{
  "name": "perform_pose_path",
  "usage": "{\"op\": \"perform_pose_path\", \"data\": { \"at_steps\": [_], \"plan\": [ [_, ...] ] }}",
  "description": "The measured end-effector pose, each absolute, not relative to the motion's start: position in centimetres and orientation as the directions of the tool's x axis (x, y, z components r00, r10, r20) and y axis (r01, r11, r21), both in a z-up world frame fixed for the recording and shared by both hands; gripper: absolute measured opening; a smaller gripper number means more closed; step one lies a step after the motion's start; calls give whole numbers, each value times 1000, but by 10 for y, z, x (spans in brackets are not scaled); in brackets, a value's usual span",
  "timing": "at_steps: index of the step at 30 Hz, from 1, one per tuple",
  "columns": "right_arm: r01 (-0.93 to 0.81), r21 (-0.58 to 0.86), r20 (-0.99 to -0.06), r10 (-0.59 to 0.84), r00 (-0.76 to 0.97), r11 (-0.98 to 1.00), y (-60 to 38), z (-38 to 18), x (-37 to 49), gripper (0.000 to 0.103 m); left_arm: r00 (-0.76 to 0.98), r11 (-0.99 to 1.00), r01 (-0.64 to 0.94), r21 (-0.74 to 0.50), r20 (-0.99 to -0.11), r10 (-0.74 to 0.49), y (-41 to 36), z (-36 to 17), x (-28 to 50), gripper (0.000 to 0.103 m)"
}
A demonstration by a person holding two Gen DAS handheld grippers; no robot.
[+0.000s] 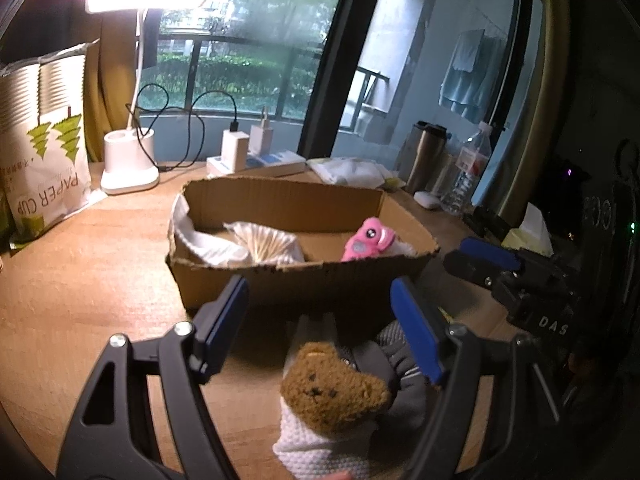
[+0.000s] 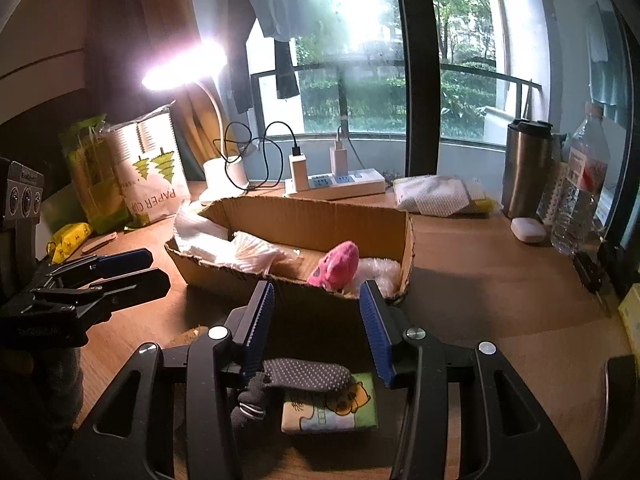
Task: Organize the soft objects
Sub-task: 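Grasp the brown teddy bear with the left tool while the right tool grasps the green tissue pack, then lift the teddy bear with the left tool while the right tool lifts the tissue pack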
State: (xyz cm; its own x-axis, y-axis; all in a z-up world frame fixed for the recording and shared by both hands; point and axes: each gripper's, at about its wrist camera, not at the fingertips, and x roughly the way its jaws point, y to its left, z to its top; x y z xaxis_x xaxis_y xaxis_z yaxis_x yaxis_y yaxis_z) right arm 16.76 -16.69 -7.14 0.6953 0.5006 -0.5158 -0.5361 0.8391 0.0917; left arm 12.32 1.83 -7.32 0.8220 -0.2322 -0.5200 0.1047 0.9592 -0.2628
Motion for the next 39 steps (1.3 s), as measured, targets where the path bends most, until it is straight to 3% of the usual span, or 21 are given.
{"op": "perform_pose_path", "data": {
  "at_steps": [26, 28, 30, 39],
  "plan": [
    [-501, 111, -639, 447, 625, 858, -177, -116, 165, 48, 723, 958, 99, -268, -642, -254, 8, -117, 120, 75],
    [-506, 114, -646, 451, 616, 855, -179, -119, 164, 51, 714, 959, 103, -265, -651, -256, 6, -119, 120, 75],
    [-506, 115, -651, 449, 611, 855, -180, -121, 164, 64, 707, 958, 105, -267, -657, -261, 5, -121, 121, 75],
    [-518, 112, -671, 449, 590, 848, -179, -126, 160, 65, 684, 950, 137, -281, -667, -296, -1, -123, 122, 75]
  ]
}}
